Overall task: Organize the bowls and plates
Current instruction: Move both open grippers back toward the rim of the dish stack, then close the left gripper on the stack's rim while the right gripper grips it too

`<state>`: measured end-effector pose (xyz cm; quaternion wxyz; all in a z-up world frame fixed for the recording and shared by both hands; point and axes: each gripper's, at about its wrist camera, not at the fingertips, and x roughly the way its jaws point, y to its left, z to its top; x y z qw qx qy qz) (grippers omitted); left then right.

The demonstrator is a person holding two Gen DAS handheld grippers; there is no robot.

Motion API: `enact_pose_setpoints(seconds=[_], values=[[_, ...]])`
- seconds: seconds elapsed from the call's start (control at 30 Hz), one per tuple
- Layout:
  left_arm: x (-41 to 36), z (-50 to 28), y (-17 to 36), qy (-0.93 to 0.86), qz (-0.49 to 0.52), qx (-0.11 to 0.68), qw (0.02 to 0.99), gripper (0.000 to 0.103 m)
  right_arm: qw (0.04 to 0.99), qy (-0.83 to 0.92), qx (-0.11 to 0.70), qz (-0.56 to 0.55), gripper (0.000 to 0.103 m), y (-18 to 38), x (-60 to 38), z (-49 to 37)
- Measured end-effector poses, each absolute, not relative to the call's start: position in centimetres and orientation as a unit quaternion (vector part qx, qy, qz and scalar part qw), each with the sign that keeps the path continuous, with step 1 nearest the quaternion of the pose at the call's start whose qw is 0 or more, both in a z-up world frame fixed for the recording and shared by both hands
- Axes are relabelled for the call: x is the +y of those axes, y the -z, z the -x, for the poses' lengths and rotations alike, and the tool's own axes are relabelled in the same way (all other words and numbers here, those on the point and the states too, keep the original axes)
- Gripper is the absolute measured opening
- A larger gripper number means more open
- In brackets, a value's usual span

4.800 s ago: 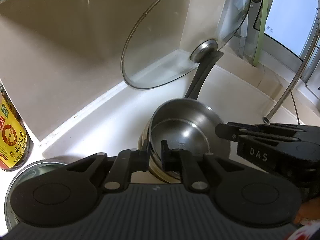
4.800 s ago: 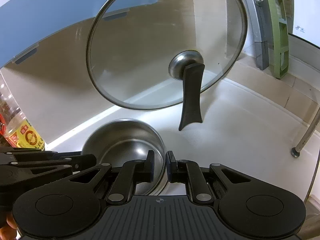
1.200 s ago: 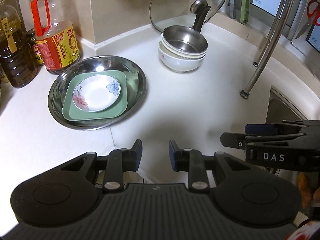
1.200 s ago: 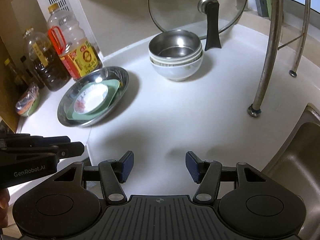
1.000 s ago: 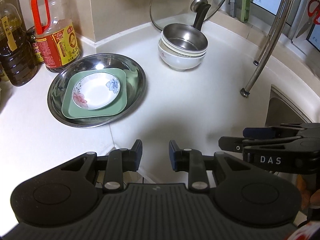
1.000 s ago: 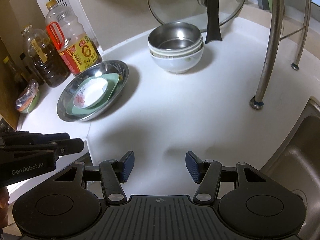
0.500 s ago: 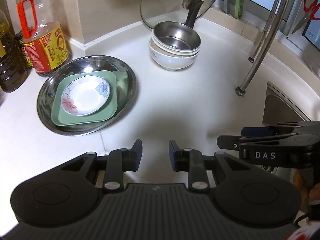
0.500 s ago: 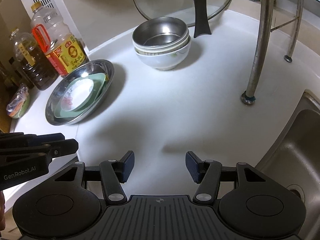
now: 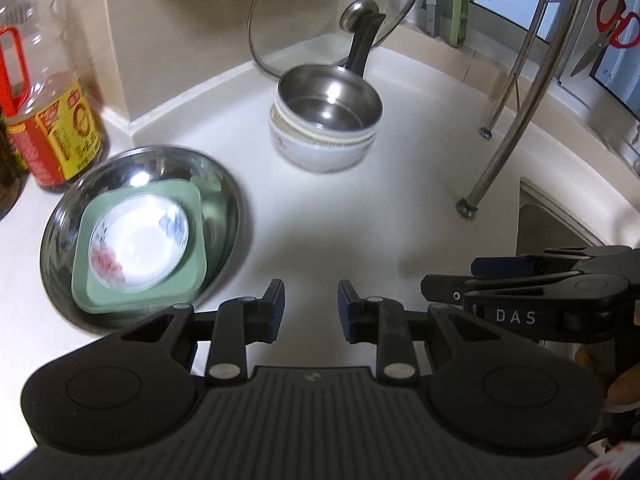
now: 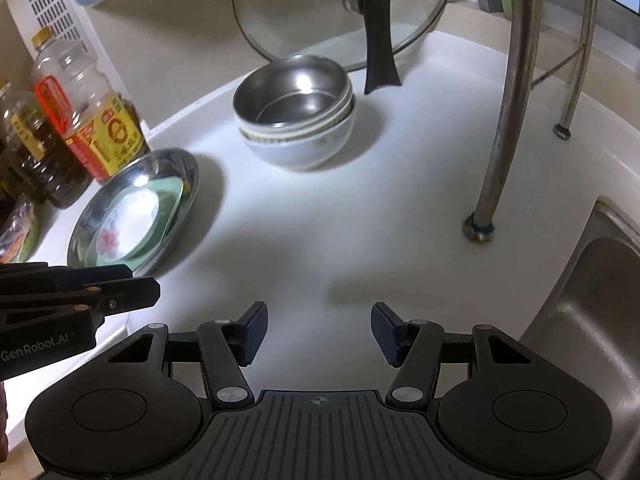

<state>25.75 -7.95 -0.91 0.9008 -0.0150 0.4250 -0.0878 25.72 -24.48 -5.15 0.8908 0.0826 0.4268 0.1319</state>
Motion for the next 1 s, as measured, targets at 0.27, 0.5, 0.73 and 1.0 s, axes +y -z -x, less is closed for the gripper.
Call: enact_pose_setpoints(seconds=[0.27,0.5,0.73,1.0], values=[[-7.4,-29.2,-0.1,0.095,0.019,0.399,0.912,0.025,0.906,-0.123,0.394,-0.097,0.058,3.9,-24.5,-28.6],[-7.5,-33.1,-1.8,0.099,0.025,0.368,0.924,0.025,0.926,-0.106,0.344,-0.114,0.058,1.6,-25.0,-31.8],[-7.7,-37.2,-1.8,0.099,0.035,0.364,0.926,0.025,0.936,-0.095,0.323,-0.106,0.058,1.1,-24.4,-35.2],[-7.3,-41.6,-0.3,0.087,0.043,0.384,0.918,0.025,0.931,-0.09,0.338,-0.102,0.058,2.3,-24.5,-39.4]])
